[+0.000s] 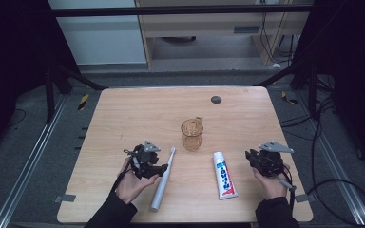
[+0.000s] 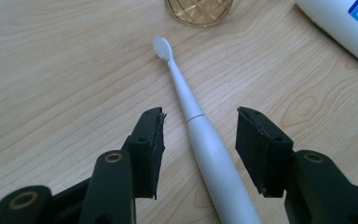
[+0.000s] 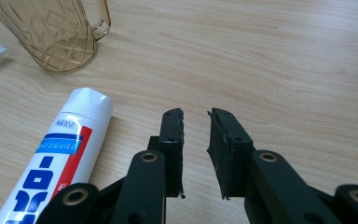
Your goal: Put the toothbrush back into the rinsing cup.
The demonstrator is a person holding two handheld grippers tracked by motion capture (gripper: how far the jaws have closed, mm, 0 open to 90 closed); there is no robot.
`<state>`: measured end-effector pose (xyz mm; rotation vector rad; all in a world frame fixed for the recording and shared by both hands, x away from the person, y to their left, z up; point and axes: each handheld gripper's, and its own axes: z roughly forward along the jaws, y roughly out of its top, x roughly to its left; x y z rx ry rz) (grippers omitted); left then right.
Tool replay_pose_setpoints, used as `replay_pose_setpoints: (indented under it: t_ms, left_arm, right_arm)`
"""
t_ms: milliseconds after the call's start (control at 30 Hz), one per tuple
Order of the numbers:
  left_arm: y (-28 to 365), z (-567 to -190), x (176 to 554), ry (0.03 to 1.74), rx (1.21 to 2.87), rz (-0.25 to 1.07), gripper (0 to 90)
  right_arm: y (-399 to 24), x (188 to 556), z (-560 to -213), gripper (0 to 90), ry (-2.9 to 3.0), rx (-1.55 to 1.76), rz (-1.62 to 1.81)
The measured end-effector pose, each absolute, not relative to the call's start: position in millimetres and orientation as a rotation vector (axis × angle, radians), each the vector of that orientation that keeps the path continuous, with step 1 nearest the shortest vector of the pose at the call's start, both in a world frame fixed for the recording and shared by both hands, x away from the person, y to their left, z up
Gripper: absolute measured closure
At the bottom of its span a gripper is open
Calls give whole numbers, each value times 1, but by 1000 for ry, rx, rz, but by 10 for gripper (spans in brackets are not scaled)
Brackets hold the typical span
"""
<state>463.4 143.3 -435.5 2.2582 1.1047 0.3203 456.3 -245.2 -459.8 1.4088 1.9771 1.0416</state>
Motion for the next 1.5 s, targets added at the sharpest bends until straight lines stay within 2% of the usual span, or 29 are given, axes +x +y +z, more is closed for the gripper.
replay_pose_setpoints:
  t_ms: [233, 633, 1500]
  left_arm:
    - [132, -442, 468, 1096, 2327, 298, 507]
    - [126, -455, 473, 1149, 2345, 266, 540]
    - [120, -474, 478, 1211, 2386, 248, 659]
  right_arm:
    - [-244, 457, -461, 742, 1990, 1400, 1026]
    - [-241, 457, -462, 746, 2008, 1402, 1022]
    - [-238, 457, -463, 756, 2029, 1377, 1012]
